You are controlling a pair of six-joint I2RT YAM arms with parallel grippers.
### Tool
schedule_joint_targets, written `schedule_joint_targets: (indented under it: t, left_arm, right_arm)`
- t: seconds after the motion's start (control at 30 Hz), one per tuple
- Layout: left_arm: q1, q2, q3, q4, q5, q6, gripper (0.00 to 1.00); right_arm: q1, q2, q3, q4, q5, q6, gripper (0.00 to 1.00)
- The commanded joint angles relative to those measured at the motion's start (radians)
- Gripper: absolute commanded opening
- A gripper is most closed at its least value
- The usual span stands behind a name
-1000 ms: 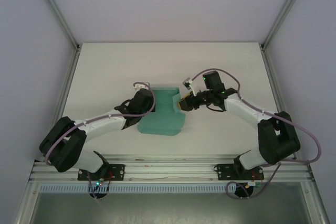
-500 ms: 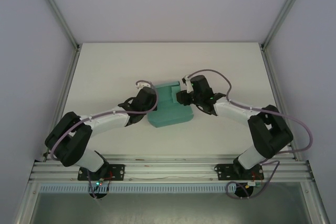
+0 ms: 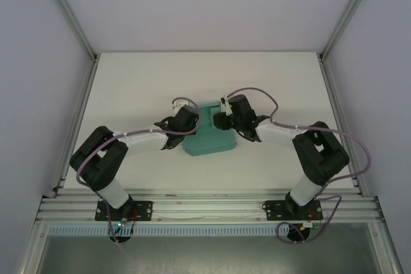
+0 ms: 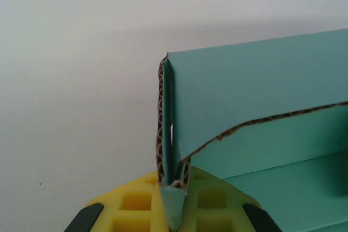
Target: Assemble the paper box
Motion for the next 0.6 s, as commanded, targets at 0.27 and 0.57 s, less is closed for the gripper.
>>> schedule_joint_targets:
  t: [0.27,0.57]
  left_arm:
    - [-0.018,0.024,0.015,0.01,0.03,0.01,0.0]
    - [-0.021,0.042,0.026,-0.007,0.024,0.013,0.0]
  right_arm:
    - [0.006,0.057,0.008,0.052,0.027,-0.049,0.43]
    - [0.005,0.088,0.034,0.044,0.114,-0.043,0.3]
